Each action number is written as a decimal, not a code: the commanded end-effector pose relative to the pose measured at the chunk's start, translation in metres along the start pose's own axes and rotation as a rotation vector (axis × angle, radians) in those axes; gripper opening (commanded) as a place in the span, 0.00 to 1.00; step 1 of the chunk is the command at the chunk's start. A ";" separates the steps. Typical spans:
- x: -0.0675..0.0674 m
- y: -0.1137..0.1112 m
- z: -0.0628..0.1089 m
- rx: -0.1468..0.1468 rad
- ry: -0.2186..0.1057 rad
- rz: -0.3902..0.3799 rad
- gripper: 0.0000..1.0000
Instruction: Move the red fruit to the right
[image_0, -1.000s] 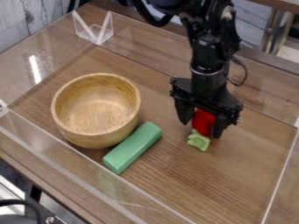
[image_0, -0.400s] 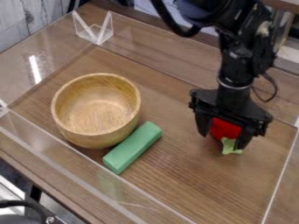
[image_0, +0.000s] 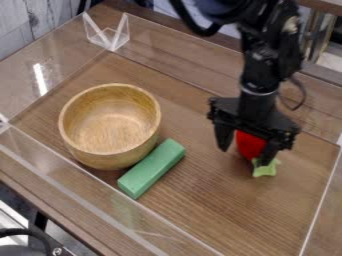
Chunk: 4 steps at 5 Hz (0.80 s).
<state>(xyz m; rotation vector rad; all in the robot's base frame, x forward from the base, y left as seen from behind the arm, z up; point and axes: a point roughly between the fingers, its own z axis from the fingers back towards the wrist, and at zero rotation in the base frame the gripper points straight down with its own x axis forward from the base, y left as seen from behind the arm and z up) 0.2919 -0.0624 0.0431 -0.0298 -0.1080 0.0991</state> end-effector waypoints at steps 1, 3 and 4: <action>-0.001 0.014 0.022 -0.025 -0.057 -0.010 1.00; 0.014 0.028 0.018 -0.037 -0.067 -0.130 1.00; 0.017 0.022 0.026 -0.034 -0.069 -0.149 0.00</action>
